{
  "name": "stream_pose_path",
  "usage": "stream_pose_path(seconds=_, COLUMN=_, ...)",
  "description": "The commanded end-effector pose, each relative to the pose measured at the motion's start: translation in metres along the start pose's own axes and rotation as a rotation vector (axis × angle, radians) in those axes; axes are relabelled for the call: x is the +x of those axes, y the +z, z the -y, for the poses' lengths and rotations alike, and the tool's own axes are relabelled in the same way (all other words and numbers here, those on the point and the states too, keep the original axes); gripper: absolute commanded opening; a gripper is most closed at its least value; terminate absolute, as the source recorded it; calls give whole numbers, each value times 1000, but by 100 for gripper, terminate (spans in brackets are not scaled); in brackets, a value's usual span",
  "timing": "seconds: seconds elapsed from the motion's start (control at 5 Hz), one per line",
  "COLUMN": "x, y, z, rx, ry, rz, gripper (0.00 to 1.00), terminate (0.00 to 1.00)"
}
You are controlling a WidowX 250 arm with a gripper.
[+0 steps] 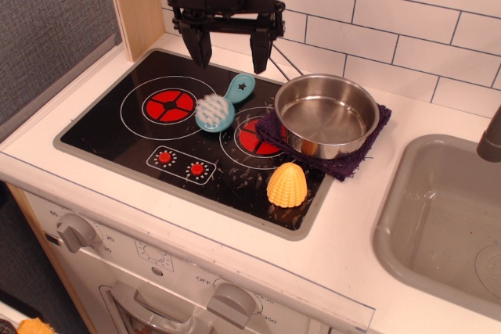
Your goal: Move the blue brush to in between both stove burners.
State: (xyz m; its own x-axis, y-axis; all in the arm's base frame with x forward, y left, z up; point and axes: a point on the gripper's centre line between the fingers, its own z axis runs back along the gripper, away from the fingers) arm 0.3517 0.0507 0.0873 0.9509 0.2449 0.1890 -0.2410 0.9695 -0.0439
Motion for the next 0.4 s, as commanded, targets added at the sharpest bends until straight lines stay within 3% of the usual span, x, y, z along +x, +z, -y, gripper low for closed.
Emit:
stream_pose_path(seconds=0.0, x=-11, y=17, z=2, rx=-41, ry=-108, rz=31, gripper=100, terminate=0)
stream_pose_path(seconds=0.2, x=-11, y=17, z=2, rx=-41, ry=-108, rz=31, gripper=100, terminate=100)
